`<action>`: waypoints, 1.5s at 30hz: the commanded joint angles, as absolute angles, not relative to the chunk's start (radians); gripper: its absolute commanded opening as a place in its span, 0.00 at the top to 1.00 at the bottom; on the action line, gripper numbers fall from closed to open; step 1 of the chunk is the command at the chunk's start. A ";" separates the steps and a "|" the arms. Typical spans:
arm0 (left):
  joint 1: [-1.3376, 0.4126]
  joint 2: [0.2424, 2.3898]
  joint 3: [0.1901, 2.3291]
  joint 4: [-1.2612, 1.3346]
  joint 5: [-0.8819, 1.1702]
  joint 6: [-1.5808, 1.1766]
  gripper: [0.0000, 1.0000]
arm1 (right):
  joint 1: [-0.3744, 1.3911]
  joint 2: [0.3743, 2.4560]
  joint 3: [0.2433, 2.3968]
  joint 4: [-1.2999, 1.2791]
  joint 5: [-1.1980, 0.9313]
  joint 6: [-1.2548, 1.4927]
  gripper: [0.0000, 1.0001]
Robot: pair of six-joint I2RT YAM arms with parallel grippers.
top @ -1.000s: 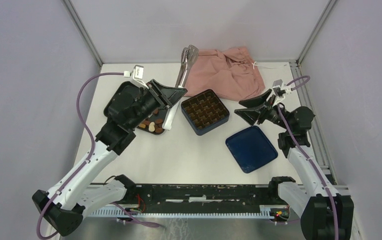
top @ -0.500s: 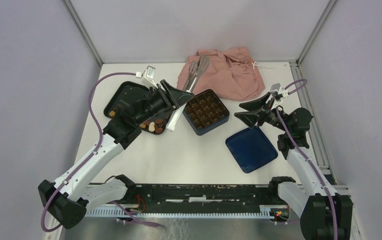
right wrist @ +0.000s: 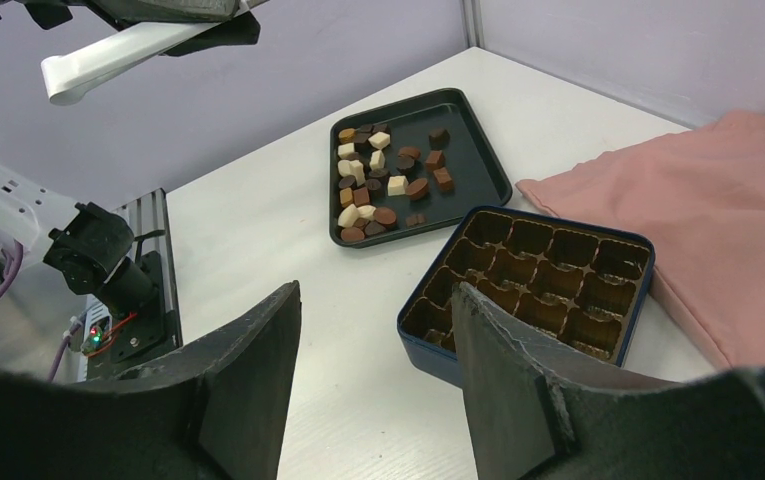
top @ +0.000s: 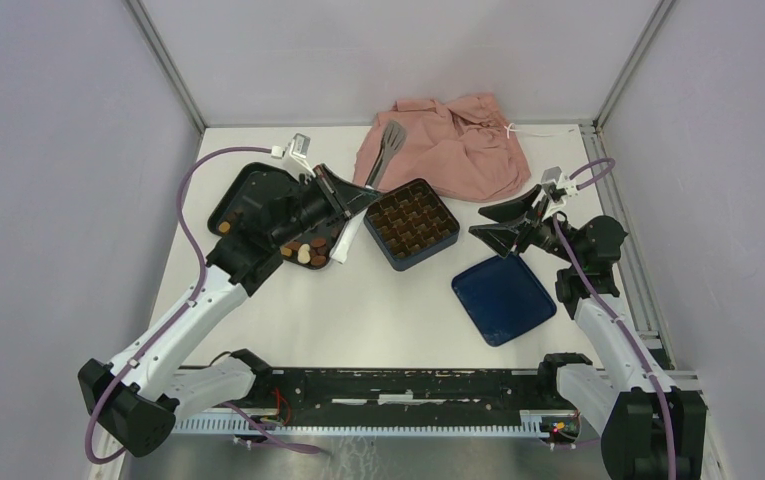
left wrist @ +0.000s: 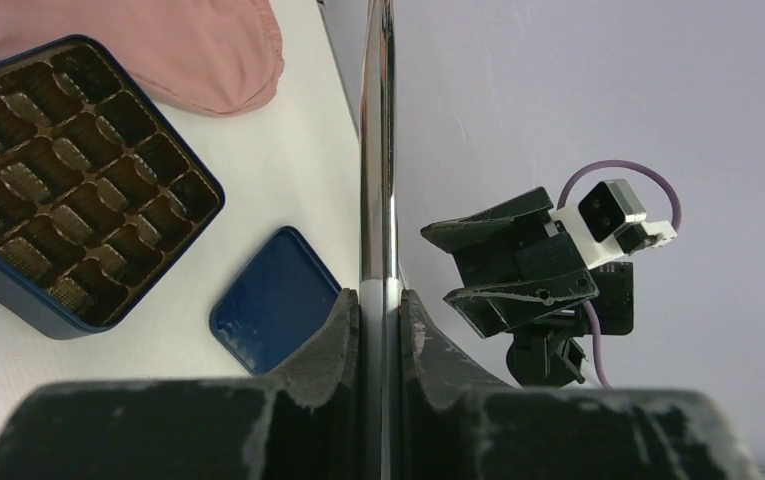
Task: Pack the chocolate
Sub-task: Pick up the fake chocolate from the plate.
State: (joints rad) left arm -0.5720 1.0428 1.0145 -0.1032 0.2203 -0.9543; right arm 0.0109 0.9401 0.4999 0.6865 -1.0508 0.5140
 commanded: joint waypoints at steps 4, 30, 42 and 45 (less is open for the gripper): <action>-0.561 1.026 1.059 -0.116 0.218 -0.962 0.62 | 0.008 0.927 0.499 0.717 -1.068 0.497 0.37; -0.441 1.057 1.082 -0.401 0.170 -0.789 0.63 | 0.008 0.922 0.500 0.714 -1.071 0.486 0.37; -0.196 1.033 1.015 -0.640 0.231 -0.640 0.53 | 0.008 0.927 0.502 0.707 -1.075 0.486 0.37; -0.175 1.048 1.044 -0.751 0.158 -0.557 0.53 | 0.008 0.930 0.502 0.707 -1.076 0.486 0.37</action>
